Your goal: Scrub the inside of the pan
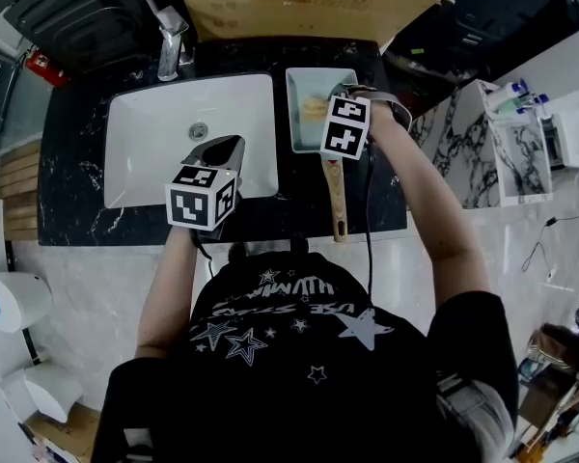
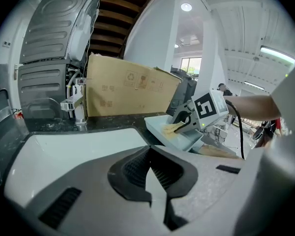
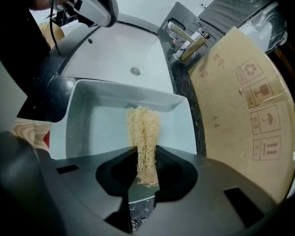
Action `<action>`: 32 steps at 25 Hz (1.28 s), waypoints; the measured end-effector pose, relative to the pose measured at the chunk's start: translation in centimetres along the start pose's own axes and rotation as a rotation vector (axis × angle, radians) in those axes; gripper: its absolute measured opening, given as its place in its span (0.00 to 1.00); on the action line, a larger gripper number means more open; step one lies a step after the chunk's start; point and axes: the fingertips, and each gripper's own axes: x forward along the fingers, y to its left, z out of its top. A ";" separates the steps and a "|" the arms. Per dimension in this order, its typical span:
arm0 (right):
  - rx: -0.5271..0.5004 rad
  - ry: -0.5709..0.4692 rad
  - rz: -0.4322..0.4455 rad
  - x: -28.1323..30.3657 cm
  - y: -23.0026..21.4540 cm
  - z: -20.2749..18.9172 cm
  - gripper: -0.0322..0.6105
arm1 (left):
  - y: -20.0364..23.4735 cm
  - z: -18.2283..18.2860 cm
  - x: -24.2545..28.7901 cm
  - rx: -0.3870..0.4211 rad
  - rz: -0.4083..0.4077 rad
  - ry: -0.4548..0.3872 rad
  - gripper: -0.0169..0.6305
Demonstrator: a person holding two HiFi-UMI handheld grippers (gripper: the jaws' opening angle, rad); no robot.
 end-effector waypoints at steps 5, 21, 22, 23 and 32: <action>0.008 0.007 0.026 -0.8 1.7 -0.1 0.17 | -0.6 -0.3 -0.3 0.010 -0.022 0.000 0.04; -0.028 0.034 0.117 -2.5 5.6 -0.3 0.17 | -1.6 -2.2 -1.3 0.007 -0.064 0.021 0.04; -0.035 0.033 0.122 -2.6 5.7 -0.3 0.17 | -1.6 -2.3 -1.3 0.006 -0.065 0.023 0.04; -0.040 0.032 0.129 -2.6 5.7 -0.3 0.17 | -1.6 -2.3 -1.3 0.005 -0.066 0.024 0.04; -0.035 0.004 0.100 -2.5 4.2 -0.5 0.18 | -1.0 -1.6 -1.0 -0.003 -0.050 0.014 0.04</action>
